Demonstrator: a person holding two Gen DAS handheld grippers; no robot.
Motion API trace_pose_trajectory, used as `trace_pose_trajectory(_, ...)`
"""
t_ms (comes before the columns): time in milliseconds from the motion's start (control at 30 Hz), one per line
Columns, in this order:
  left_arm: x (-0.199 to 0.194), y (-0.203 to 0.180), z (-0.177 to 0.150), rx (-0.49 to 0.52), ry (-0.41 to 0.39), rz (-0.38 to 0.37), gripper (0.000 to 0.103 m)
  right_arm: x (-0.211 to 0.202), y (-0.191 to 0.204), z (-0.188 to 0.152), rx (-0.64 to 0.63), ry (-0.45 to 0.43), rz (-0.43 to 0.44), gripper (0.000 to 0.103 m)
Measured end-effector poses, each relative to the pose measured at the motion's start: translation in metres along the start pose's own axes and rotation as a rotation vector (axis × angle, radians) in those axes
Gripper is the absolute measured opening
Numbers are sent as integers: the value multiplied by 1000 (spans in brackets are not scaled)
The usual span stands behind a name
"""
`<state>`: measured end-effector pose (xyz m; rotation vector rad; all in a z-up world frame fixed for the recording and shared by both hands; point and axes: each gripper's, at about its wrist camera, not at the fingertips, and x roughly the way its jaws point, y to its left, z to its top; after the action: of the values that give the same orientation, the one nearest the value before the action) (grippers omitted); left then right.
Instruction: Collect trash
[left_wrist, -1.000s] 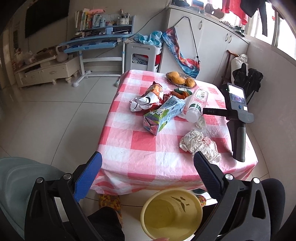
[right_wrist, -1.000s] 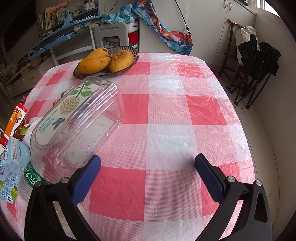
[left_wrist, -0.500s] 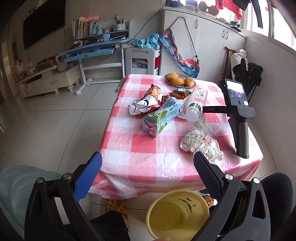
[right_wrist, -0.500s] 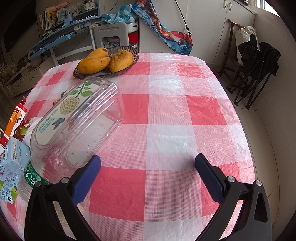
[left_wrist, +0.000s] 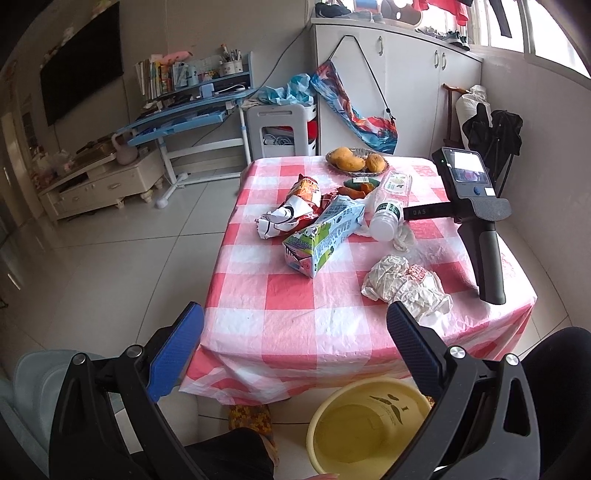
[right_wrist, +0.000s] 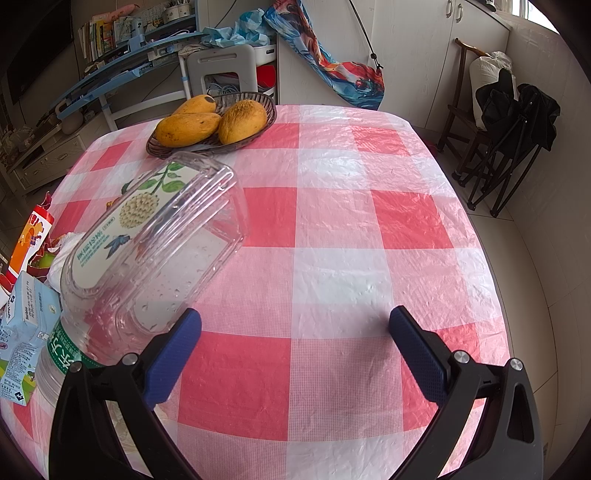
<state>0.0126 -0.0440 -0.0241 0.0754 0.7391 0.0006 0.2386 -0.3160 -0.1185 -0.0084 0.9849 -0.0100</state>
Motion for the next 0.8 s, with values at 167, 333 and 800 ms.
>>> trace_pose_trajectory(167, -1, -1, 0, 5, -2, 2, 96, 0, 0, 0, 0, 0, 0, 97)
trace_pose_trajectory(333, -2, 0, 2, 16, -9, 13, 96, 0, 0, 0, 0, 0, 0, 97)
trace_pose_trajectory(800, 0, 31, 4, -141, 14, -55, 96, 0, 0, 0, 0, 0, 0, 97)
